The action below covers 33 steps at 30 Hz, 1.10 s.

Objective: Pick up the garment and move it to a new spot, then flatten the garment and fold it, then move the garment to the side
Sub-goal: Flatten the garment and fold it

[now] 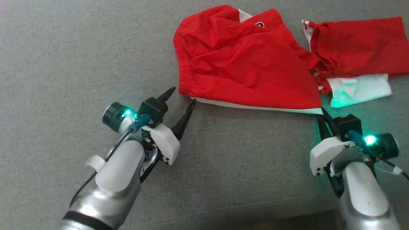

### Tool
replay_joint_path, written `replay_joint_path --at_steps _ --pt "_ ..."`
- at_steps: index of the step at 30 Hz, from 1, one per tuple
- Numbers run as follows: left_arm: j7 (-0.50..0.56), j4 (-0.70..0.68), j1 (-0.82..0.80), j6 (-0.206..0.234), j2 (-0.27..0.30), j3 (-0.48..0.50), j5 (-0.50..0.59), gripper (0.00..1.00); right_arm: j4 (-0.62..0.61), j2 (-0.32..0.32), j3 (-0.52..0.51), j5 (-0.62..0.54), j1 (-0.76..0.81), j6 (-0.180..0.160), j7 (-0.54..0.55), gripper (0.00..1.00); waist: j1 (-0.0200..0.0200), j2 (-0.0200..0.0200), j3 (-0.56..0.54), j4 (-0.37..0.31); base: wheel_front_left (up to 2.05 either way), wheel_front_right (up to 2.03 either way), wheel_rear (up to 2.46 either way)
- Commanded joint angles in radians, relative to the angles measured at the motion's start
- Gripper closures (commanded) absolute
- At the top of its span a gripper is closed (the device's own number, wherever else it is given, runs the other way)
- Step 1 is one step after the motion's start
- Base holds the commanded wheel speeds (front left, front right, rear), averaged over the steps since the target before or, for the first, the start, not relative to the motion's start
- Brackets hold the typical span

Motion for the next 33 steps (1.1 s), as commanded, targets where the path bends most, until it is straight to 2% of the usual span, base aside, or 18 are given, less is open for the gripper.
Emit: replay_joint_path --at_steps 1,16,17,18,25,33 --pt "-0.012 -0.018 -0.044 0.001 0.033 0.021 -0.01 0.0 -0.03 -0.003 0.021 0.008 -0.029 0.006 -0.004 1.0 0.0 0.0 0.004 -0.003 0.0 0.0 0.0" --pt "-0.012 0.018 -0.128 0.001 0.058 -0.118 -0.095 0.0 -0.032 -0.003 0.034 0.012 -0.053 0.006 -0.008 1.0 0.0 0.0 0.025 -0.014 0.0 0.0 0.0" --pt "-0.012 0.022 -0.133 0.001 0.058 -0.129 -0.102 0.41 -0.034 -0.003 0.035 0.012 -0.055 0.006 -0.008 1.0 0.0 0.0 0.027 -0.014 0.0 0.0 0.0" --pt "-0.012 0.021 -0.138 0.001 0.057 -0.136 -0.11 1.0 -0.036 -0.003 0.037 0.013 -0.058 0.006 -0.009 1.0 0.0 0.0 0.03 -0.014 0.0 0.0 0.0" --pt "-0.012 -0.019 -0.149 0.001 0.076 -0.131 -0.154 1.0 -0.078 -0.003 0.038 0.016 -0.085 0.006 -0.056 1.0 0.0 0.0 0.009 0.01 0.0 0.0 0.0" --pt "-0.012 -0.185 -0.143 0.015 0.108 -0.009 -0.167 1.0 -0.183 -0.024 0.059 0.025 -0.181 0.006 -0.1 1.0 0.0 0.0 -0.088 0.062 0.0 0.0 0.0"
